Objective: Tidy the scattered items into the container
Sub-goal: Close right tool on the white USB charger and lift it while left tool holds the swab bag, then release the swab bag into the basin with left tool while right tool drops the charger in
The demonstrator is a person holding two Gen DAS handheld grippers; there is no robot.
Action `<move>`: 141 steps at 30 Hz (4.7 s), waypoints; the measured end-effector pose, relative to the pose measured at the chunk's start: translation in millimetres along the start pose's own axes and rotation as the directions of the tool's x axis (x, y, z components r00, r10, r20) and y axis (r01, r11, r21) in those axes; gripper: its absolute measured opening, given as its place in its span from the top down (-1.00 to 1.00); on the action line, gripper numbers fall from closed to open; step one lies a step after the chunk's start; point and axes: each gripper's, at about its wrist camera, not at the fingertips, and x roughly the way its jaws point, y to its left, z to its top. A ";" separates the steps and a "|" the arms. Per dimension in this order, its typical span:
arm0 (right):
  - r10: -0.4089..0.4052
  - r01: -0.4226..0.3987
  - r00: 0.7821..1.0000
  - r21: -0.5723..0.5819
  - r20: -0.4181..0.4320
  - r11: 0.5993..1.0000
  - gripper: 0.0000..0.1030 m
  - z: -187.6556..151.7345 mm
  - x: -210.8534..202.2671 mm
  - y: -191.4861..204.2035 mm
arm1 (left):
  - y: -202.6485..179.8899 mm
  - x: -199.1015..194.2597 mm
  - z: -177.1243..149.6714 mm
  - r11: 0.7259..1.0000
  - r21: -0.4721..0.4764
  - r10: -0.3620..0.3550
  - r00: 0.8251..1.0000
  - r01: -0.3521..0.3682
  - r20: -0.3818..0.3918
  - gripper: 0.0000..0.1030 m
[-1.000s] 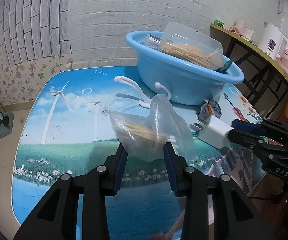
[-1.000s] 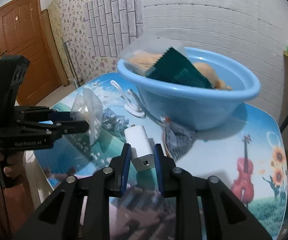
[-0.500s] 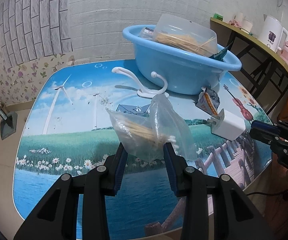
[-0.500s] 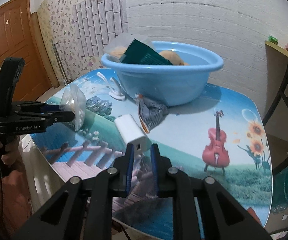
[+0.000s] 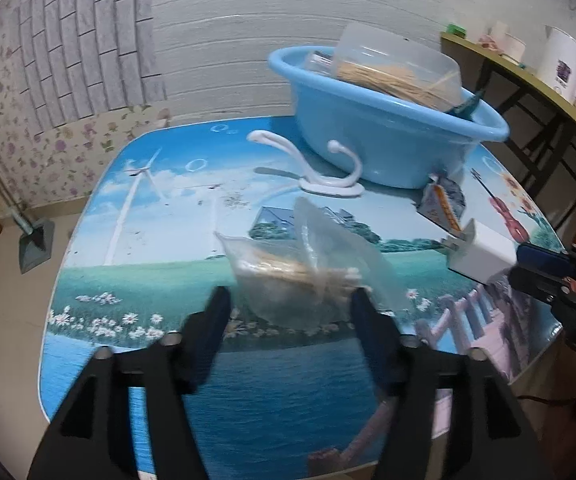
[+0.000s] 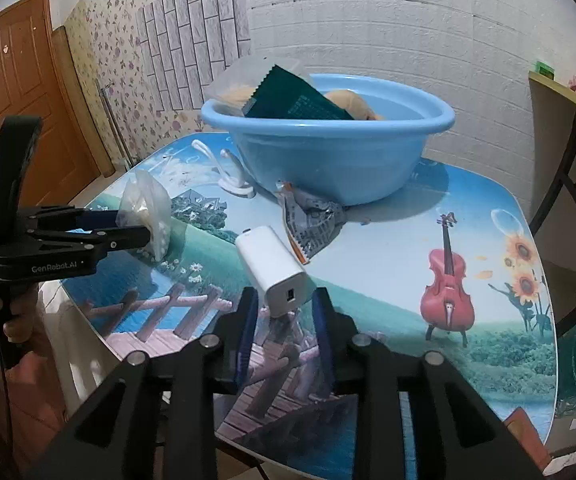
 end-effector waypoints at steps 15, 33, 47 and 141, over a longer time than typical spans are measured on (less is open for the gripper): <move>-0.003 0.003 1.000 -0.046 0.013 0.999 0.16 7.0 6.0 6.6 | -9.6 17.6 6.3 0.999 0.029 -0.020 0.999 0.022 -0.045 -0.61; 0.024 -0.024 1.000 -0.027 0.001 0.999 0.40 10.4 15.4 3.7 | -17.3 24.4 11.1 0.995 0.059 -0.077 0.996 0.078 -0.034 -0.07; 0.032 -0.031 0.995 -0.018 0.093 0.999 0.52 15.0 -13.3 3.3 | -20.1 -20.3 17.0 0.989 0.070 -0.136 0.986 0.130 0.092 0.02; 0.010 -0.047 0.952 0.113 0.307 0.992 0.03 113.5 -16.4 -63.6 | -67.4 -1.8 130.3 0.972 0.200 -0.153 0.976 0.121 0.154 -0.71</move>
